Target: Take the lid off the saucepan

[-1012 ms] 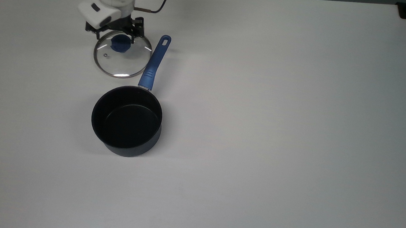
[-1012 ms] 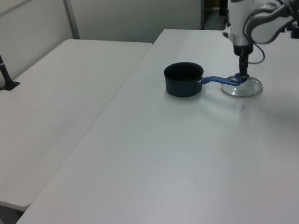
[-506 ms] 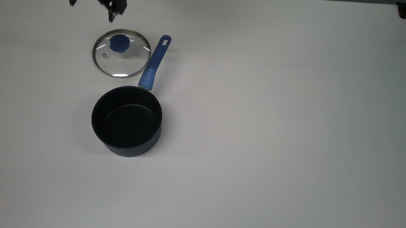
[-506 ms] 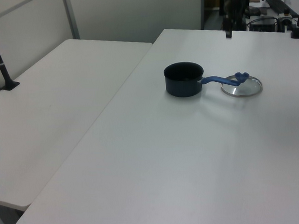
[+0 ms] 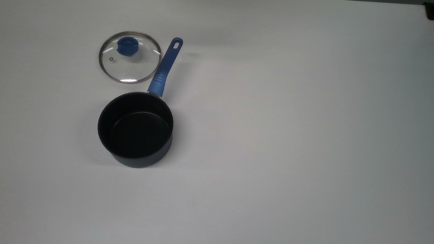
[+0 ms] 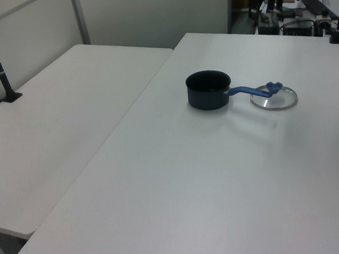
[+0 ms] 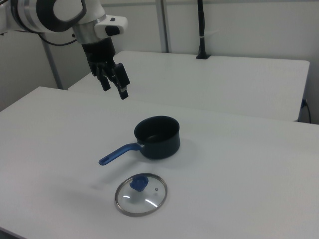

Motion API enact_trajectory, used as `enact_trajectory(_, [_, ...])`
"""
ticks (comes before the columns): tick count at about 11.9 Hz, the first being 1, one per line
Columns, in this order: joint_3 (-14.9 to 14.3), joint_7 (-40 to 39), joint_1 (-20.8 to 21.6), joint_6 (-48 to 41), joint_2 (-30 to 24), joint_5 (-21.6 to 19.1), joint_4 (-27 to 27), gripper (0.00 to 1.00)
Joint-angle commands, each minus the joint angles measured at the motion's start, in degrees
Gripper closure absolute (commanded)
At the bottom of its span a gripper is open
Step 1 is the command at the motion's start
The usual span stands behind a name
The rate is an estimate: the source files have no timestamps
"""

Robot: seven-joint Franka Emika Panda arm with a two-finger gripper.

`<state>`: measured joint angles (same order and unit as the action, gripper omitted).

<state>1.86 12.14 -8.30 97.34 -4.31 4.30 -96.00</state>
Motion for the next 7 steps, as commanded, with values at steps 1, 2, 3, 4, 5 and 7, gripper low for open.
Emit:
enact_trajectory(1, [-1.8, -12.0, 1.7, -0.5, -0.2, -1.4, -0.2, 0.0])
enact_trajectory(2, [-2.7, -16.8, 2.3, -0.6, -0.2, -1.2, -0.2, 0.0])
enact_trajectory(3, [-3.3, -18.6, 3.1, -0.6, -0.2, -1.3, -0.2, 0.0])
enact_trajectory(4, [-3.7, -18.3, 3.3, -0.5, -0.2, -1.7, -0.2, 0.0])
enact_trajectory(5, [-3.7, -18.7, 3.3, -0.5, -0.2, -1.7, -0.2, 0.0])
enact_trajectory(7, [-3.7, -18.5, 3.3, -0.5, -0.2, -1.7, -0.2, 0.0])
